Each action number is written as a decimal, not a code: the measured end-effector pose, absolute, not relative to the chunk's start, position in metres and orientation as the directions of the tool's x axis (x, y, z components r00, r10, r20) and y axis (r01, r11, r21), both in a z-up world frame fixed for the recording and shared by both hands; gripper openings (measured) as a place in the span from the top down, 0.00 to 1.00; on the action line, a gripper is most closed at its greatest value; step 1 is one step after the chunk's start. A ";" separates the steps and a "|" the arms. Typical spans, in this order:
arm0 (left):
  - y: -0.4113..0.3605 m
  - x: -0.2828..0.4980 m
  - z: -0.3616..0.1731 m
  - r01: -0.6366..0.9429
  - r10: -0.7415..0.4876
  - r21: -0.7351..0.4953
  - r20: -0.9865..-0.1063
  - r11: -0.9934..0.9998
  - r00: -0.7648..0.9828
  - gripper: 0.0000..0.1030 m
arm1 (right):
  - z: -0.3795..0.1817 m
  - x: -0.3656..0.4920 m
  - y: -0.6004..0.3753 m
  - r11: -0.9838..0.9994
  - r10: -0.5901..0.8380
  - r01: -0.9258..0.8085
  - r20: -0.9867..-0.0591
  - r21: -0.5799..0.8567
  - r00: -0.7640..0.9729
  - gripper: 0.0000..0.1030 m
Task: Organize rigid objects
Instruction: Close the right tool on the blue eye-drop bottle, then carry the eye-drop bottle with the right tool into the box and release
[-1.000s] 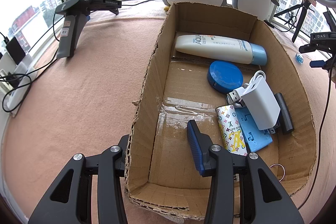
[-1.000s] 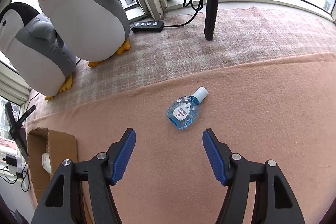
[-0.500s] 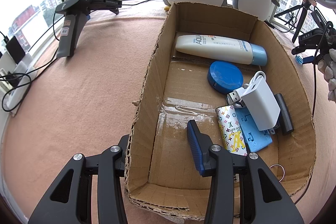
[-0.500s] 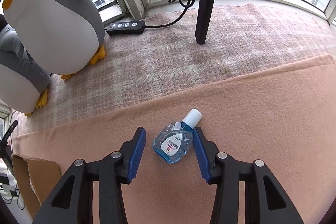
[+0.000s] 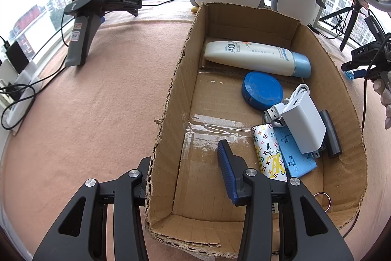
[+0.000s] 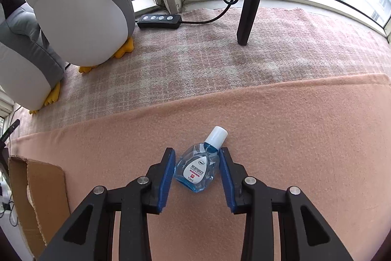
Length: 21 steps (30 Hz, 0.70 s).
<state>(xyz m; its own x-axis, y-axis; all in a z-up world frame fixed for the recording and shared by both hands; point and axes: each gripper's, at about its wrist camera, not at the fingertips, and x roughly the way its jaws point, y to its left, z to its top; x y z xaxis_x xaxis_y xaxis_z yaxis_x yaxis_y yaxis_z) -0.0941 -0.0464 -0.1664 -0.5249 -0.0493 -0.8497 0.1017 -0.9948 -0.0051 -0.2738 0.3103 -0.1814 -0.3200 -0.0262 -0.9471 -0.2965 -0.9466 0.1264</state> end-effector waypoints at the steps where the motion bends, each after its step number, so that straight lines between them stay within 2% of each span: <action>1: -0.046 -0.094 -0.167 0.102 -0.049 -0.006 -0.850 -0.995 -0.525 0.59 | -0.181 -0.271 0.310 -0.947 -0.032 -0.292 -0.946 0.132 -0.322 0.68; 8: -0.046 -0.095 -0.167 0.103 -0.050 -0.006 -0.850 -0.995 -0.524 0.59 | -0.163 -0.241 0.287 -0.968 -0.085 -0.187 -0.921 0.166 -0.380 0.68; 12: -0.046 -0.094 -0.167 0.103 -0.049 -0.007 -0.850 -0.995 -0.525 0.59 | -0.140 -0.225 0.254 -0.973 -0.162 -0.082 -0.888 0.218 -0.431 0.68; 21: -0.047 -0.094 -0.168 0.105 -0.046 -0.011 -0.850 -0.994 -0.525 0.59 | -0.094 -0.199 0.177 -0.966 -0.252 0.170 -0.839 0.192 -0.482 0.68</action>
